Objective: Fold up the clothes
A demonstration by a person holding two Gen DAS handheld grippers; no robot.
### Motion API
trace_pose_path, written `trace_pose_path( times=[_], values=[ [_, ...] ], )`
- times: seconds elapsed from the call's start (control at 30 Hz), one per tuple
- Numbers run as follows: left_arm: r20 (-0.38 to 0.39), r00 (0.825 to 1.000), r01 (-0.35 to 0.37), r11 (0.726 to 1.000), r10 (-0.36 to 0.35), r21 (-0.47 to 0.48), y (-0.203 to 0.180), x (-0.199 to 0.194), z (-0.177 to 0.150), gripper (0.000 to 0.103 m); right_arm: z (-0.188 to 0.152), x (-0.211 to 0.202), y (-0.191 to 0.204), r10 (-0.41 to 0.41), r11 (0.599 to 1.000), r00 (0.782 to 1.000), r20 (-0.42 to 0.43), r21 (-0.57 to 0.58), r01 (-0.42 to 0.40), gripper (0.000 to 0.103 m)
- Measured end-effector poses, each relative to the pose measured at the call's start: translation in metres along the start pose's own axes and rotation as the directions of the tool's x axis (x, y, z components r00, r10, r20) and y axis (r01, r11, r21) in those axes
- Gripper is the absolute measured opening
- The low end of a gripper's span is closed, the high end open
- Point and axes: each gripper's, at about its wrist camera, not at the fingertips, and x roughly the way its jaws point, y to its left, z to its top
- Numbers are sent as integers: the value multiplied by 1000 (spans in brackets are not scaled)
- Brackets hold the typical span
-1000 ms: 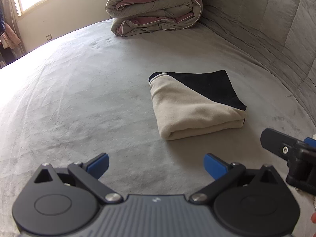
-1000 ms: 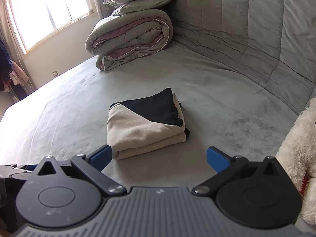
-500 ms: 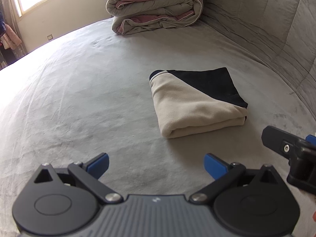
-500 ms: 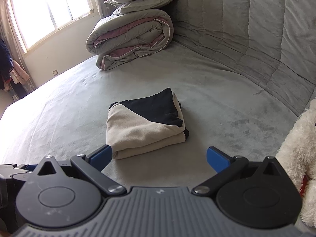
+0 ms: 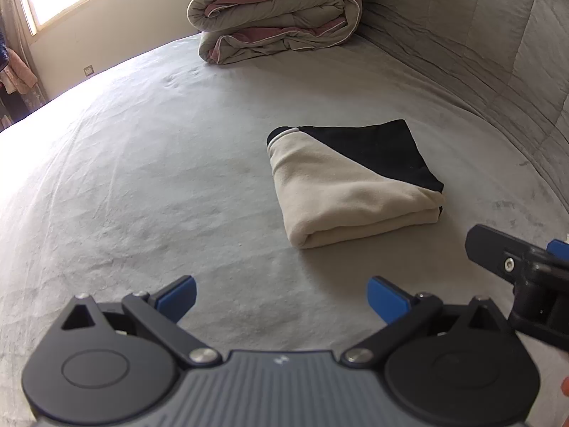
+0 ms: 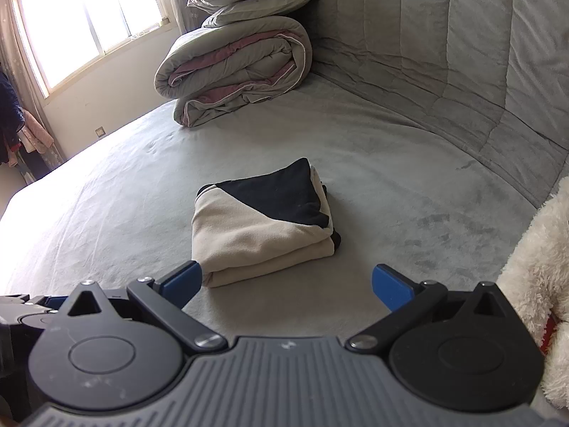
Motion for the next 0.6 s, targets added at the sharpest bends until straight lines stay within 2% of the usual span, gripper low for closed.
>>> trace_pose_path(
  times=[0.6],
  values=[
    [-5, 1000, 2, 1000, -2, 7, -3, 1, 0, 102, -1, 3, -2, 9, 1000, 1000, -11, 3, -8, 103]
  ],
)
